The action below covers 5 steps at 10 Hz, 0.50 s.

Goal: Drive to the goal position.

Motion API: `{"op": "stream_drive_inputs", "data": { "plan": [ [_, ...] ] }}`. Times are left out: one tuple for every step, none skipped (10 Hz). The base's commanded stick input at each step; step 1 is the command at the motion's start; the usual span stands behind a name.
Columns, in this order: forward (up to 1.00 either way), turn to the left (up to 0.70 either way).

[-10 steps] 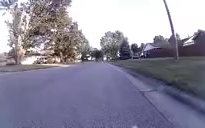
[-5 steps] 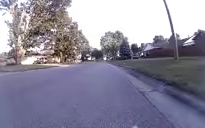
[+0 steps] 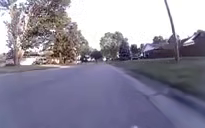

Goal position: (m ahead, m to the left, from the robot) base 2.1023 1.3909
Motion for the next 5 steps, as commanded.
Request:
{"op": "stream_drive_inputs", "data": {
  "plan": [
    [1.00,0.00],
    [1.00,-0.02],
    [1.00,-0.06],
    [1.00,-0.22],
    [1.00,-0.36]
  ]
}}
